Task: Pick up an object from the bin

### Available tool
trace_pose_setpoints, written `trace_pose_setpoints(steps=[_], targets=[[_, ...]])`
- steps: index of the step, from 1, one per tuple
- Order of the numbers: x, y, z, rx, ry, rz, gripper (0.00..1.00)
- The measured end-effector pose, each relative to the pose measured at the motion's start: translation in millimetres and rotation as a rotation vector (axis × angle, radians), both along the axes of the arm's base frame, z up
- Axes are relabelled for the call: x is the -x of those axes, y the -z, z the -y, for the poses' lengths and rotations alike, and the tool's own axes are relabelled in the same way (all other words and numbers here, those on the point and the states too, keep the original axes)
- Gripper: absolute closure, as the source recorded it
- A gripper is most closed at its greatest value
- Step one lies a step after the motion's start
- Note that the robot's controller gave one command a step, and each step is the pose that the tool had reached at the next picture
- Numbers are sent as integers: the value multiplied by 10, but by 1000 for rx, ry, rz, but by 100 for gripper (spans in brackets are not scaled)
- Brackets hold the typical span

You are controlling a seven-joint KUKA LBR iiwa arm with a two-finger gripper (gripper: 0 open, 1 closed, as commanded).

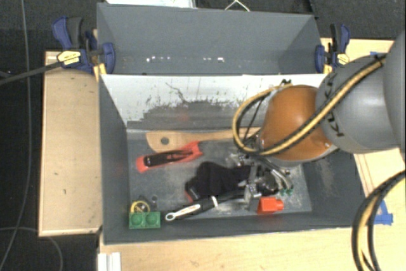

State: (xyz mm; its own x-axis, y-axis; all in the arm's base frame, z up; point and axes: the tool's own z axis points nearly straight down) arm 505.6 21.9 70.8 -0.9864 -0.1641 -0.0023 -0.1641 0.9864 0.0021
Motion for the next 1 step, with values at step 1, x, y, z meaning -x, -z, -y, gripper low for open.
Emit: trace_pose_setpoints(steps=[1], targets=[[-204, -2, 75, -1, -141, 12, 0]])
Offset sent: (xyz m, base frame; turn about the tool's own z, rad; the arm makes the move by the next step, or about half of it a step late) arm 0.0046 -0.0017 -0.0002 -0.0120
